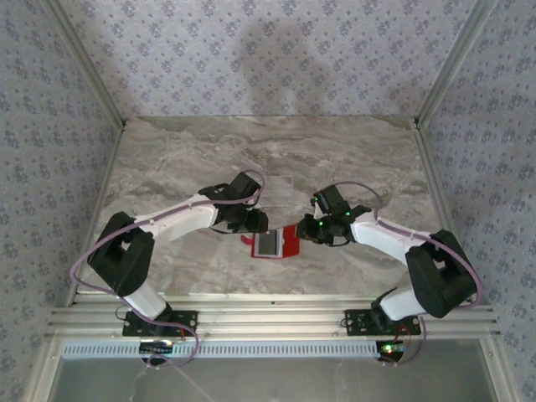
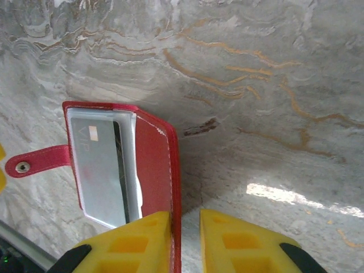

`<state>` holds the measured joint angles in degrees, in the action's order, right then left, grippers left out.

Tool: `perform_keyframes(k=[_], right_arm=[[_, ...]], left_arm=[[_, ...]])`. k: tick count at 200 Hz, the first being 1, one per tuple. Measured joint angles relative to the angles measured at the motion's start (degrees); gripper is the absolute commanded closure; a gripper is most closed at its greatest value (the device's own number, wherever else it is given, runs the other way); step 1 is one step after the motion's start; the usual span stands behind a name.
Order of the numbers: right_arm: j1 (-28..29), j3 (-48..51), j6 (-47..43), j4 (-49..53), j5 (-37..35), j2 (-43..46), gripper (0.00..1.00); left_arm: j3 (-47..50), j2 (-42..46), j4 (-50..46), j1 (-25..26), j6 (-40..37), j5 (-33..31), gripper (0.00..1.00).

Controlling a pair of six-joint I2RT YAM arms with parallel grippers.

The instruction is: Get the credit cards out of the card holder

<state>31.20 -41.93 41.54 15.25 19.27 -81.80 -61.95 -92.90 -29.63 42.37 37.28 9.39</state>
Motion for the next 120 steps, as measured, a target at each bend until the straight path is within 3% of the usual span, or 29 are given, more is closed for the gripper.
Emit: perform_keyframes(k=[48,69,120], right_arm=[[0.5,0.1,-2.7,0.0,-2.6,-1.1,0.68],[0.7,0.0,-3.8,1.5,-4.9,-1.5,0.61],[2.3,-1.1,-5.2,6.7,-8.8,0.8,0.58]], left_arm=[[3.8,2.4,5.7,-0.3,0.9,0.5,0.52],[2.0,1.4,5.1,-0.4,0.3,1.2,0.53],[-2.0,-3.0,5.7,-0.3,2.1,3.7,0.60]])
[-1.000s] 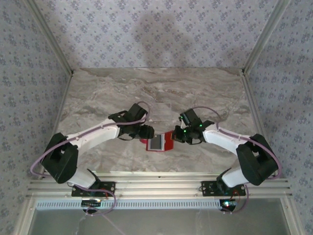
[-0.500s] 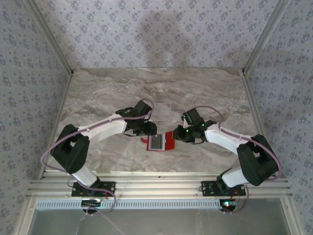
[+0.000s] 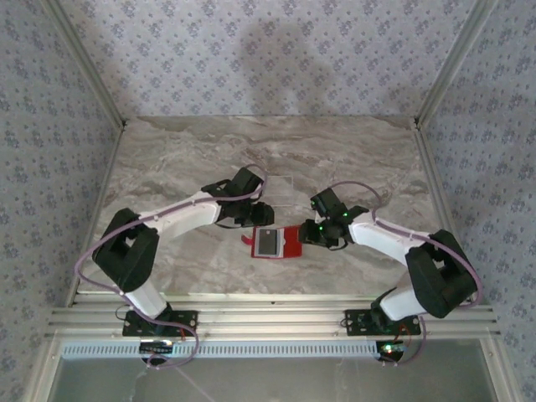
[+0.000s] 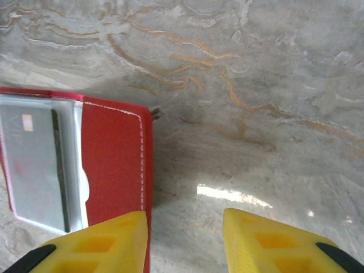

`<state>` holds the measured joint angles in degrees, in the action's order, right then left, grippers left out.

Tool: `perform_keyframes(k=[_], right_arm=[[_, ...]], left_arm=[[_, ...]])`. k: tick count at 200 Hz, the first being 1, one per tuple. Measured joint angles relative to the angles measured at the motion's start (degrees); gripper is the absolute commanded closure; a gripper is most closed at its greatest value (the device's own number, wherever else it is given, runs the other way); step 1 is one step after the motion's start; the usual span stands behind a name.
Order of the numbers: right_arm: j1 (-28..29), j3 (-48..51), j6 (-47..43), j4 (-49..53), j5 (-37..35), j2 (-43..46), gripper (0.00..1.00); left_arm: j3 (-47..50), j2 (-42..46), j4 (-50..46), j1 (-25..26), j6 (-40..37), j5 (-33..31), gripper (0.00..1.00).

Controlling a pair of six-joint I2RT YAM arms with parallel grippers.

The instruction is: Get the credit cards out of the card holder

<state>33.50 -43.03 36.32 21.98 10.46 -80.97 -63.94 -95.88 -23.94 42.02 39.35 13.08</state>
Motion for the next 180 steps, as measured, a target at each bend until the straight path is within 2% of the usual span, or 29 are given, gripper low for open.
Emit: perform_keyframes(k=[58,85,143,180], right_arm=[[4.1,-7.7,-0.2,4.9,-2.6,4.1,0.58],[5.3,-9.1,0.1,3.2,0.4,3.8,0.60],[5.0,-7.9,1.0,-1.9,8.3,-5.0,0.66],[3.0,-6.1,0.8,-4.5,9.6,-10.1,0.70]], left_arm=[[0.0,-1.8,-1.4,0.0,1.8,-0.6,0.64],[0.8,-1.9,-1.7,-0.7,1.9,-0.6,0.67],[5.8,-2.2,-0.1,-1.4,2.4,2.2,0.76],[8.7,-2.2,1.4,-1.4,3.1,2.9,0.77]])
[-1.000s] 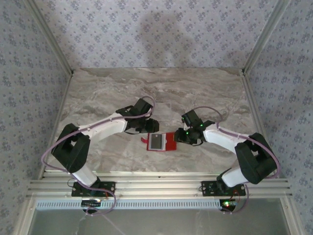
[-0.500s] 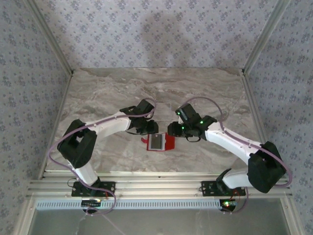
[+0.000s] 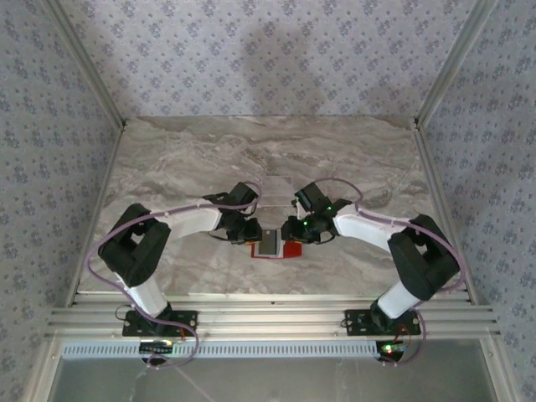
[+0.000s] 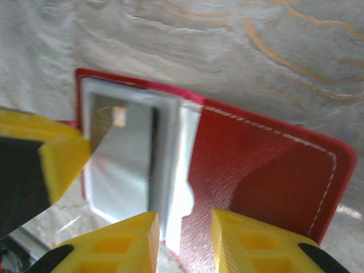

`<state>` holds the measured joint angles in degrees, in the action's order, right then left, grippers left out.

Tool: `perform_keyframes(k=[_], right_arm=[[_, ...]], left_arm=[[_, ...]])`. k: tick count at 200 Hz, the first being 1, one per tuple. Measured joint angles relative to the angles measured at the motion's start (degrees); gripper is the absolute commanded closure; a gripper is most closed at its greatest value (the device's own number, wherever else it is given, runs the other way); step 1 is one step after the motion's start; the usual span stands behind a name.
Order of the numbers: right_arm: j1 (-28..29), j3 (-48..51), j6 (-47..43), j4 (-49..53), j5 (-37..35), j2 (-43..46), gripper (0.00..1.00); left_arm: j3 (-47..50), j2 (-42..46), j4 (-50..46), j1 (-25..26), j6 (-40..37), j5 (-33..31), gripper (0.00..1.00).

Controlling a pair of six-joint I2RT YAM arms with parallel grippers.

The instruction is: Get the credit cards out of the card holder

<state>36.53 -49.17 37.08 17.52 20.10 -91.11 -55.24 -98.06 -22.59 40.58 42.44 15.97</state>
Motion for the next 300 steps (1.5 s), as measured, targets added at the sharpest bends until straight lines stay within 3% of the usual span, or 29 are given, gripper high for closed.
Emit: perform_keyframes(k=[81,149,204,300], right_arm=[[-1.2,0.6,-2.0,-1.2,0.2,-2.6,0.72],[-1.1,0.5,0.1,-0.8,1.9,2.0,0.66],[-1.3,0.5,2.4,-2.9,4.0,0.9,0.66],[-2.3,0.5,2.4,-7.9,7.4,-6.3,0.70]], left_arm=[[1.6,2.8,2.4,-0.5,2.1,1.2,0.74],[-1.5,3.3,0.3,-0.5,1.3,1.3,0.68],[-4.9,-1.8,-0.5,-0.5,-0.5,1.6,0.69],[-4.3,-3.1,0.1,-0.3,-0.8,2.8,0.72]])
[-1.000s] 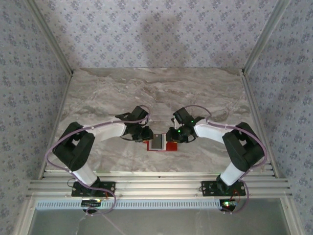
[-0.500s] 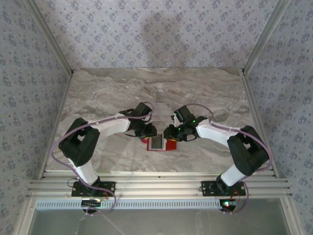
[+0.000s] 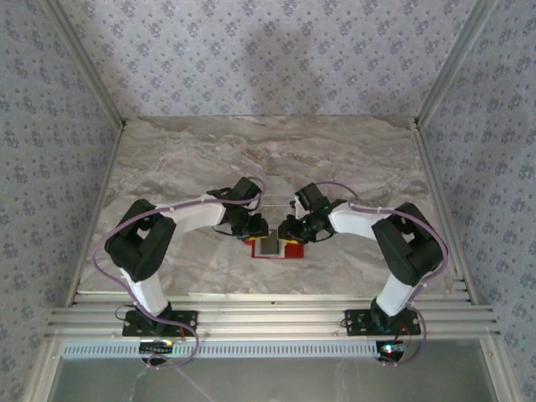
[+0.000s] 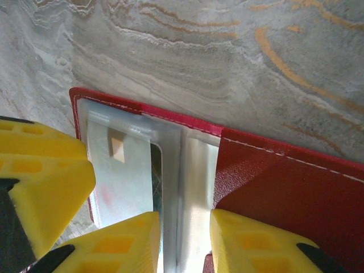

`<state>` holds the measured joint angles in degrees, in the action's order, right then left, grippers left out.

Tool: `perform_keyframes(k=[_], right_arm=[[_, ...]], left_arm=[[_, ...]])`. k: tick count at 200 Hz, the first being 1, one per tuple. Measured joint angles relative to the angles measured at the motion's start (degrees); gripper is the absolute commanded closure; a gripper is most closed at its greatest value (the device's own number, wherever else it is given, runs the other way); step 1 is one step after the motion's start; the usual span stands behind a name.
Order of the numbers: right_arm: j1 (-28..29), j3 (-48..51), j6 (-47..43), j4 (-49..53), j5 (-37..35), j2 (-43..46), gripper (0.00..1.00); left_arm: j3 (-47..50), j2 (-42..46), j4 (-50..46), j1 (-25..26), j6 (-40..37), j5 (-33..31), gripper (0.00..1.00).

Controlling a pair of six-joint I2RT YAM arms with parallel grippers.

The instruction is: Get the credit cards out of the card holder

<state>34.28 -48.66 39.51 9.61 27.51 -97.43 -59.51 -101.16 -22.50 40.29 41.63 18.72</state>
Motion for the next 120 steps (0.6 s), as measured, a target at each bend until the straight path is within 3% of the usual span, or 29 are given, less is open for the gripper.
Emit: perform_keyframes(k=[120], right_arm=[[0.2,-0.9,-2.8,-1.7,2.2,-1.6,0.79]], left_arm=[[1.8,3.4,-3.5,1.8,1.2,-4.4,0.71]])
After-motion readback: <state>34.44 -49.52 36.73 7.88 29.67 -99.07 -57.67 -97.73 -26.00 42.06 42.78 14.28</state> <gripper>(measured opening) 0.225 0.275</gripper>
